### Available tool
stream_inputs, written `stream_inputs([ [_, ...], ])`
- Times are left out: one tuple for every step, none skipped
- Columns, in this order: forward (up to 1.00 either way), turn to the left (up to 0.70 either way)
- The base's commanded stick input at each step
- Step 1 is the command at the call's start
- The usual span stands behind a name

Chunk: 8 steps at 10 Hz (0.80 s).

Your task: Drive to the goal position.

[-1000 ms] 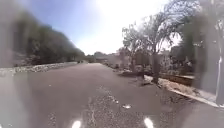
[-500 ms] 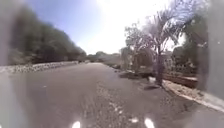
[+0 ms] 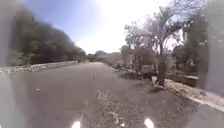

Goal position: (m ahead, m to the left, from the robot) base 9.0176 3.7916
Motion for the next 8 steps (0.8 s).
stream_inputs([
  [0.5, 0.01],
  [0.5, 0.21],
  [0.5, 0.41],
  [0.5, 0.39],
  [0.5, 0.19],
  [0.5, 0.0],
  [0.5, 0.0],
  [0.5, 0.0],
])
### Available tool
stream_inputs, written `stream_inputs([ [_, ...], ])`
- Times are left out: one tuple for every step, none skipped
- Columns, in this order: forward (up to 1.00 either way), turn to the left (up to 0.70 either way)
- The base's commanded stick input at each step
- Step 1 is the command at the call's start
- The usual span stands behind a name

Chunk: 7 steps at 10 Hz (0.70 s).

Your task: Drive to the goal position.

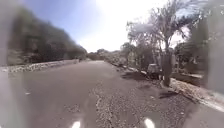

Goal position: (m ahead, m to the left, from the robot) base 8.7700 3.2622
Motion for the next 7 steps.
stream_inputs([
  [0.5, 0.0],
  [0.5, 0.0],
  [0.5, 0.0],
  [0.5, 0.0],
  [0.5, 0.0],
  [0.5, 0.0],
  [0.5, 0.0],
])
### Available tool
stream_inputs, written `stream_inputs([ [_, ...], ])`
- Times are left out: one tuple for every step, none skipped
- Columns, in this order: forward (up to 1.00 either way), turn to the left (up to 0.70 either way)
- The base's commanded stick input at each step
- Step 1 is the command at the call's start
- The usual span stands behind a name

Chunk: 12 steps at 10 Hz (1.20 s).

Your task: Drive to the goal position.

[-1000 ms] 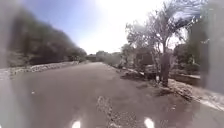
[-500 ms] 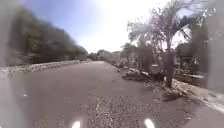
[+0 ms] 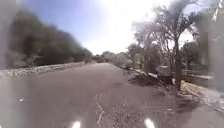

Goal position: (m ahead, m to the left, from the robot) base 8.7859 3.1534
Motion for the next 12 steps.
stream_inputs([
  [0.5, 0.0],
  [0.5, 0.0],
  [0.5, 0.0],
  [0.5, 0.0],
  [0.5, 0.0],
  [0.5, 0.0],
  [0.5, 0.0],
  [0.5, 0.0],
  [0.5, 0.0],
  [0.5, 0.0],
  [0.5, -0.47],
  [0.5, -0.39],
])
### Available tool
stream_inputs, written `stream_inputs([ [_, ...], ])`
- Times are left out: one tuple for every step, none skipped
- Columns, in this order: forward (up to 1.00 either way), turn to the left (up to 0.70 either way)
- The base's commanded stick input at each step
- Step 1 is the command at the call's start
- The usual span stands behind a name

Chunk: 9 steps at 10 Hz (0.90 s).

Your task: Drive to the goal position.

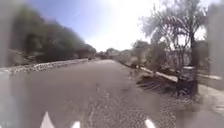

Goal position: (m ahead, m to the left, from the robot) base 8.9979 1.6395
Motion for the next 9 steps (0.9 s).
stream_inputs([
  [0.5, -0.31],
  [0.5, -0.19],
  [0.5, -0.07],
  [0.5, 0.0],
  [0.5, 0.0],
  [0.5, 0.0],
  [0.5, 0.0],
  [0.5, 0.0],
  [0.5, -0.5],
])
